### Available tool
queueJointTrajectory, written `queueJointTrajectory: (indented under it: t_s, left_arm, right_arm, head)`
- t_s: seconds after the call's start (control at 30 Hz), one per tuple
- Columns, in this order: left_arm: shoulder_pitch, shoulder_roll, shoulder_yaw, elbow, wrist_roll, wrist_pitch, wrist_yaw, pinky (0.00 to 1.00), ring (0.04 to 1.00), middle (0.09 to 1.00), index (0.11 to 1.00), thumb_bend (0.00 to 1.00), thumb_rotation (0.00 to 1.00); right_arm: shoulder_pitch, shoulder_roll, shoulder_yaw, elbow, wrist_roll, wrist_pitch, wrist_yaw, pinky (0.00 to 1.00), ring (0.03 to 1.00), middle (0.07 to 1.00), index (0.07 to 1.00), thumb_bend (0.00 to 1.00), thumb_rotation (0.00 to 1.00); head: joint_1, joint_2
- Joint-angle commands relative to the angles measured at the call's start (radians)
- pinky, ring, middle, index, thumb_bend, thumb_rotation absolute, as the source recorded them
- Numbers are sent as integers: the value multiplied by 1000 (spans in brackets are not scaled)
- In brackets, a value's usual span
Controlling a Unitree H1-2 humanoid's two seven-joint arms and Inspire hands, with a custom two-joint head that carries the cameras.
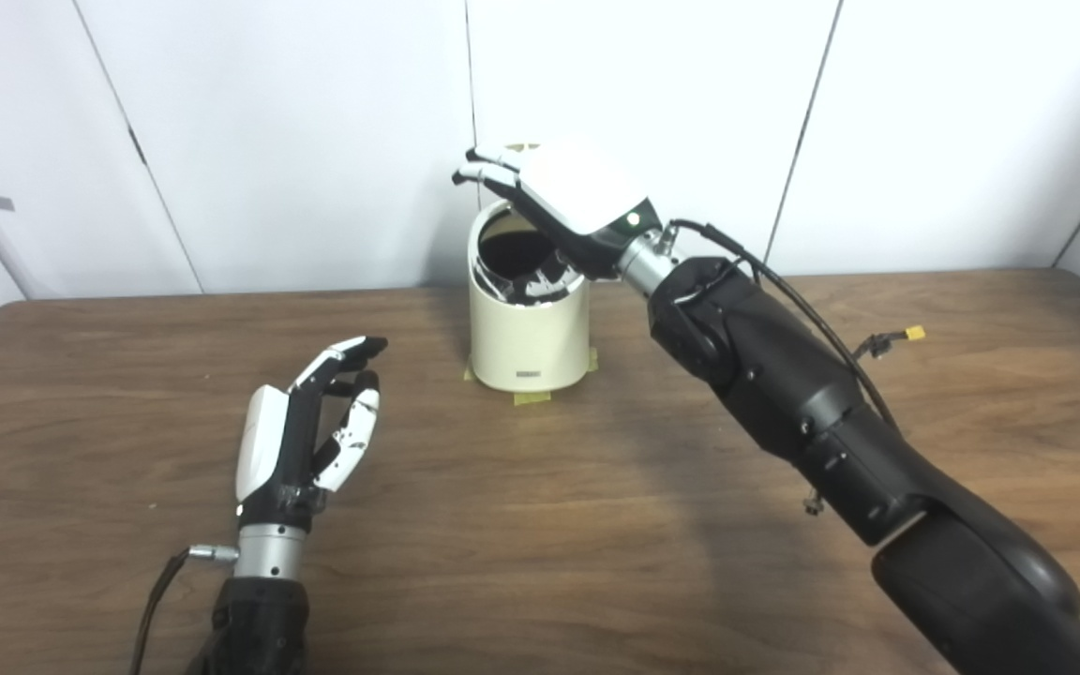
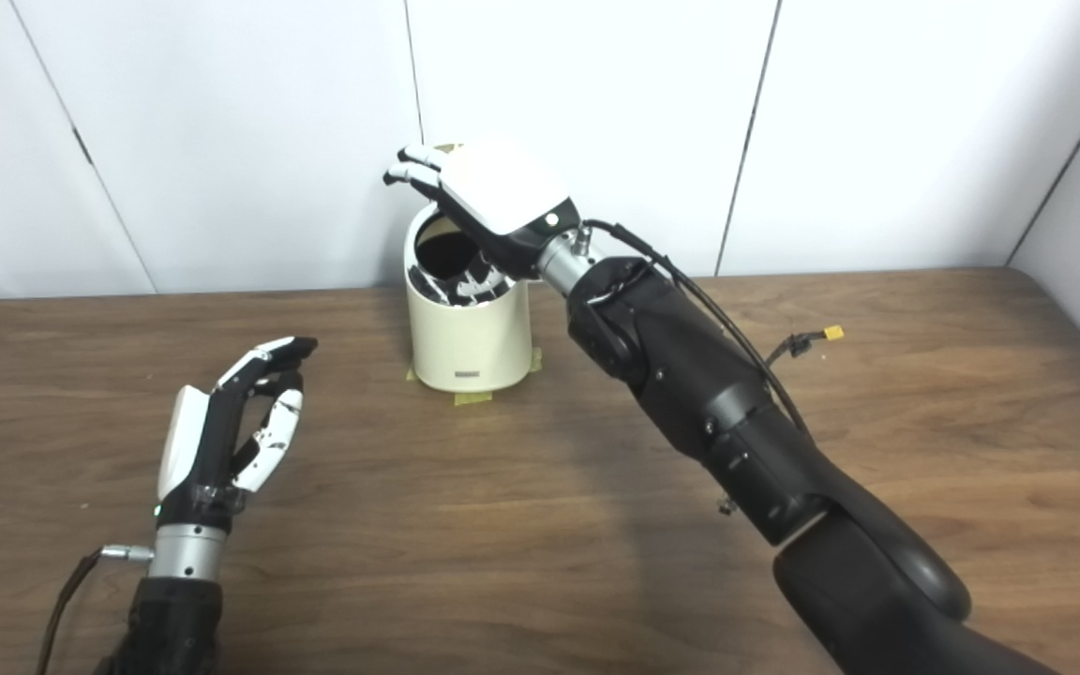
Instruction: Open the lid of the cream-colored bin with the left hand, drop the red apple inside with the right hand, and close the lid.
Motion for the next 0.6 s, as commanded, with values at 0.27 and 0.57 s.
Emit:
queueJointTrajectory:
  t_s: [0.27,0.57]
  left_arm:
    - [-6,-10,-8,1,-4,-22,10,678,770,774,762,219,789]
    - [-11,-5,-5,12,-7,-31,13,674,768,774,762,216,770]
  right_arm:
    - [12,2,-77,-8,113,-165,-228,264,323,522,427,524,0]
    - [174,-2,-189,-245,158,-118,-224,270,331,529,429,518,0]
  head:
    - [-2,1]
    - [-1,-3]
